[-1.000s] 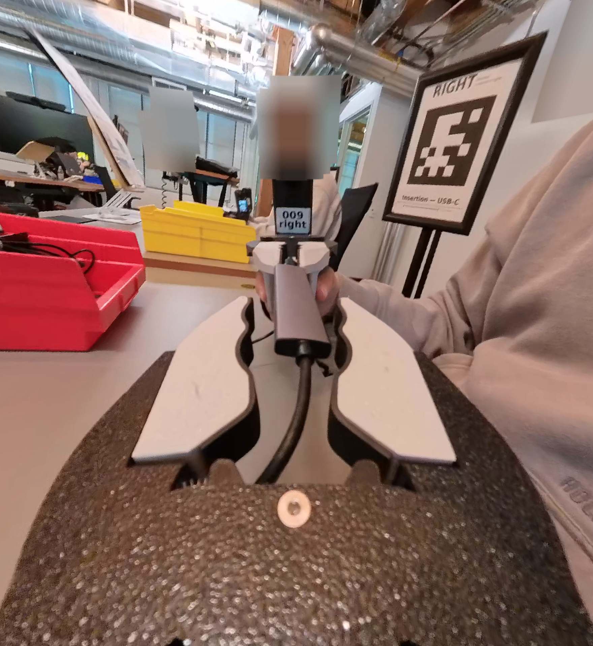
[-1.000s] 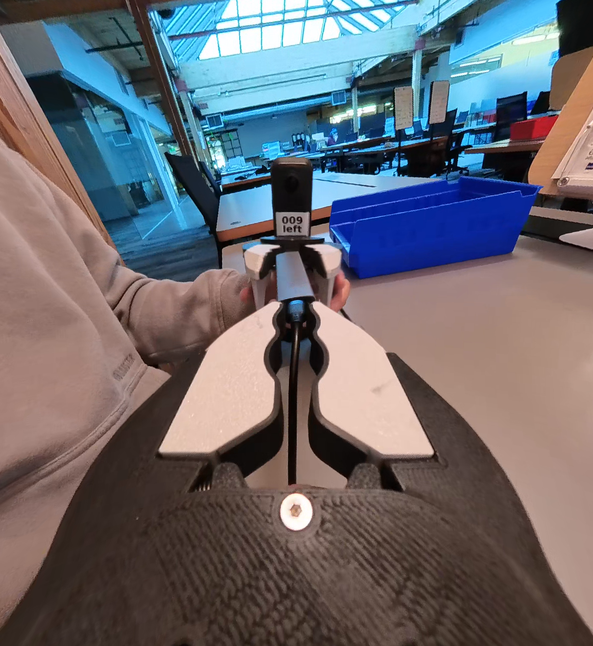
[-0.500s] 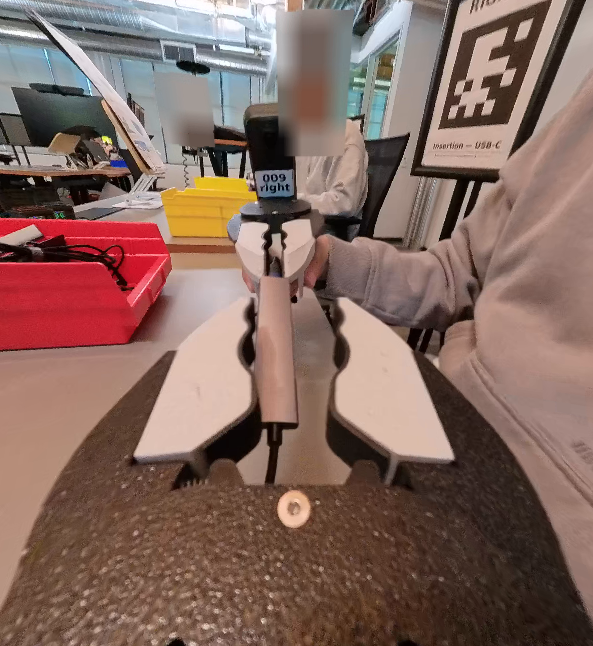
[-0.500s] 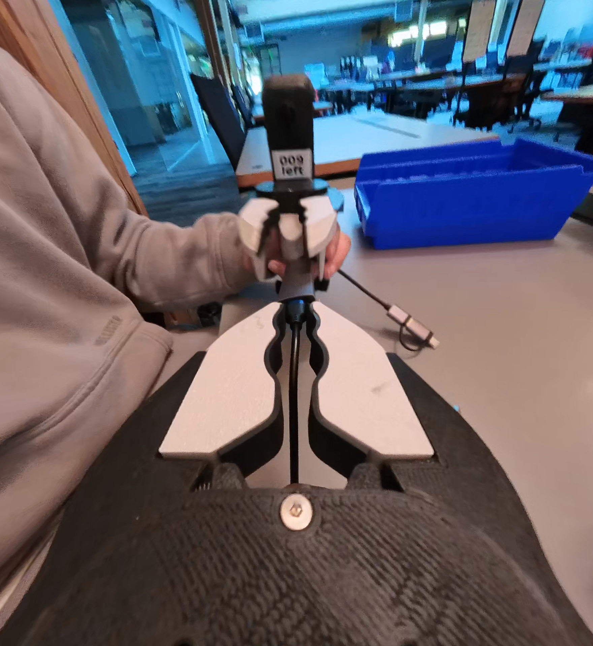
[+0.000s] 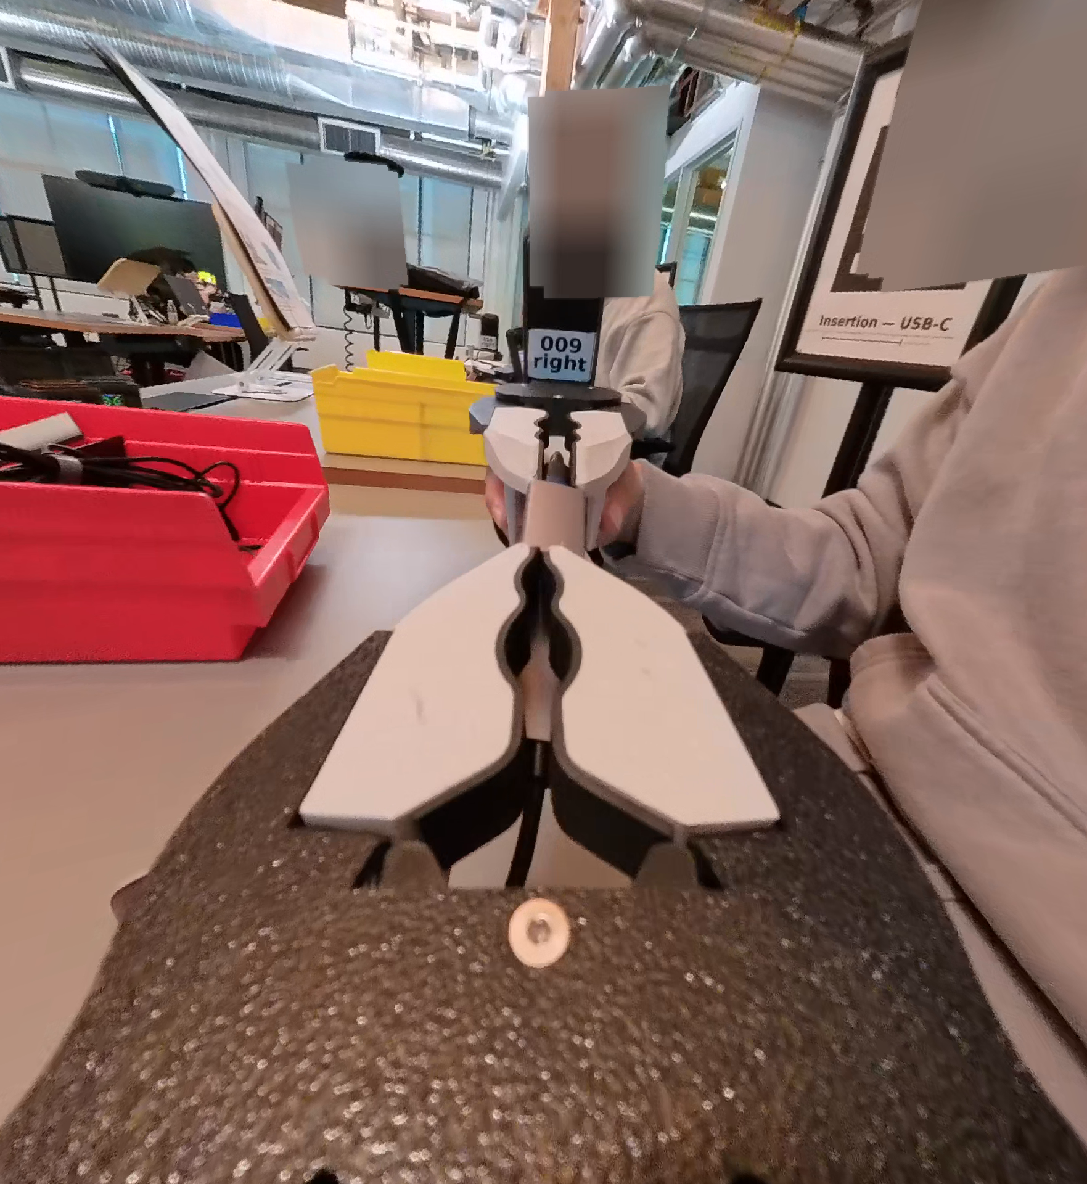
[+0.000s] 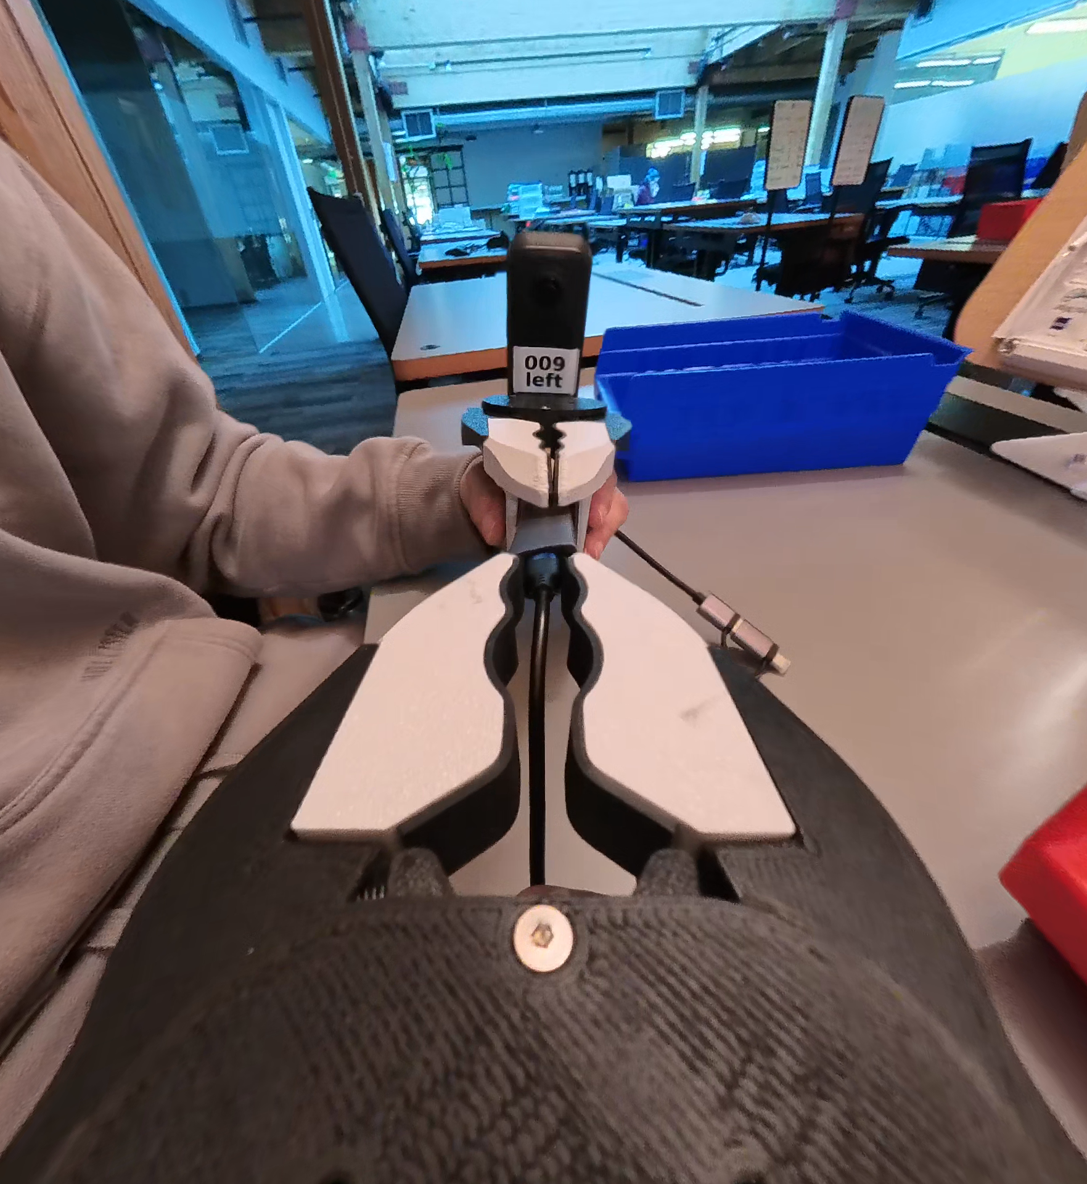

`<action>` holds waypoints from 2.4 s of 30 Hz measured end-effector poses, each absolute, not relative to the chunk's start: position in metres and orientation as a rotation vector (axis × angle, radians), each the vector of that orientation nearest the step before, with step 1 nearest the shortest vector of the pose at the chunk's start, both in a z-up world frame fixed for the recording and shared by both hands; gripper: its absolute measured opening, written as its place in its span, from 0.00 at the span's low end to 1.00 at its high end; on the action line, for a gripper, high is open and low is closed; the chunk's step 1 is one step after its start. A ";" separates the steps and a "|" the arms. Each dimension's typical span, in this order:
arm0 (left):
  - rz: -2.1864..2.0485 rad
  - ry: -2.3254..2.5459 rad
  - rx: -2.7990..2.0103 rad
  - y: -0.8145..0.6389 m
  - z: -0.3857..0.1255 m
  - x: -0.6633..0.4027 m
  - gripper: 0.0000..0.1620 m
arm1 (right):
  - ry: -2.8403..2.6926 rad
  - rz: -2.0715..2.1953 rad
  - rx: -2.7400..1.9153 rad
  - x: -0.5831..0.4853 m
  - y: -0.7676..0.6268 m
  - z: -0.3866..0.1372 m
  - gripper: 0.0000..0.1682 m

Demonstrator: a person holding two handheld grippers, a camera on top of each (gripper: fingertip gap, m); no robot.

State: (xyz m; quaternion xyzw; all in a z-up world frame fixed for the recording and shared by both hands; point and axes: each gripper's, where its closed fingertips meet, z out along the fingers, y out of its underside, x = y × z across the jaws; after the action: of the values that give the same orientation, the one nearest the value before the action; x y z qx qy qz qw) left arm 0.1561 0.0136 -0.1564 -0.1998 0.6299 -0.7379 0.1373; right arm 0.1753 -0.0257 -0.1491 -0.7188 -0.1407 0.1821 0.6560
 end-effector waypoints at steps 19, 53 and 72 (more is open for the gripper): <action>-2.077 1.953 -0.574 0.002 -0.173 0.167 0.20 | -0.313 0.343 -1.562 0.191 -0.033 -0.148 0.06; -1.846 1.889 -0.381 0.004 -0.142 0.157 0.16 | -0.256 0.097 -1.328 0.239 -0.099 -0.052 0.06; -1.866 1.857 -0.491 0.018 -0.144 0.166 0.16 | 0.143 0.455 -1.596 0.424 -0.015 -0.131 0.07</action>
State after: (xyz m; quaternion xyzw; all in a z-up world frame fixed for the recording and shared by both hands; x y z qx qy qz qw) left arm 0.1656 0.0185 -0.1436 -0.1786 0.6748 -0.6783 0.2295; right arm 0.4237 -0.0148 -0.1315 -0.7088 0.0633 0.2021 0.6728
